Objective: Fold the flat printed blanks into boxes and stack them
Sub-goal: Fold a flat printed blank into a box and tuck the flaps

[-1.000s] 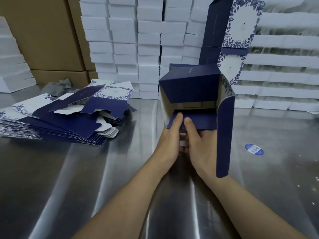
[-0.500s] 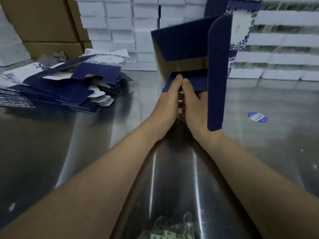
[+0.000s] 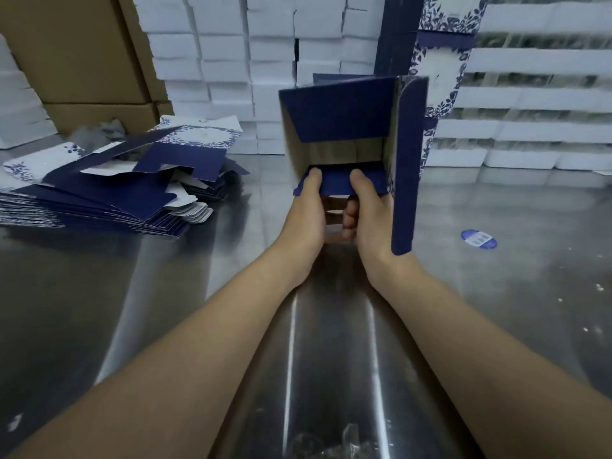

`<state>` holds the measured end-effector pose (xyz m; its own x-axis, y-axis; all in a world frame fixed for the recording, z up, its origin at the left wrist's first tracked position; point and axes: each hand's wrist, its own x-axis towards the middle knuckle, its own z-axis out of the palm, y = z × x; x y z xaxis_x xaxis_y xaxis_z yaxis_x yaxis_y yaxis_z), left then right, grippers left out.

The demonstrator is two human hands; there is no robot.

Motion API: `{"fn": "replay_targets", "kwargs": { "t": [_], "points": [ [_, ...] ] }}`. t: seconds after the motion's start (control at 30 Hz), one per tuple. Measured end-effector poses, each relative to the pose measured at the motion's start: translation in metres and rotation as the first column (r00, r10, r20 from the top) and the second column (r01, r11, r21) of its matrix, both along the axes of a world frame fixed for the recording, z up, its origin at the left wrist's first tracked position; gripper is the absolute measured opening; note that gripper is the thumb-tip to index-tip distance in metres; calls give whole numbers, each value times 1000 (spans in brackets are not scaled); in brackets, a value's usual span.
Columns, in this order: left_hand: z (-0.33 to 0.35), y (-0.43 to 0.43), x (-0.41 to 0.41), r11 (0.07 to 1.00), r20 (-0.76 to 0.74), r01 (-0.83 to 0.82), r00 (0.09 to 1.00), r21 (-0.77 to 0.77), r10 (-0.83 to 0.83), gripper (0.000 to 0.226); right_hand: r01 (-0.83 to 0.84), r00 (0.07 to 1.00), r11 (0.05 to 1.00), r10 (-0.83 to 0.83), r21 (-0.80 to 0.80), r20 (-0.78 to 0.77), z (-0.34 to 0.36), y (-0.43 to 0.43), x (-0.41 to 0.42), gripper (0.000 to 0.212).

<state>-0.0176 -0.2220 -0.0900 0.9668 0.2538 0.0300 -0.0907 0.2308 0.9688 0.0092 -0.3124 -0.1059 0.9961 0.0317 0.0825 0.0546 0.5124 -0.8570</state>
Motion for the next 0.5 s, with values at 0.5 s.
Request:
{"fn": "replay_targets", "kwargs": {
  "t": [0.5],
  "points": [
    [0, -6, 18, 995, -50, -96, 994, 18, 96, 46, 137, 989, 967, -144, -217, -14, 10, 7, 10, 39]
  ]
}}
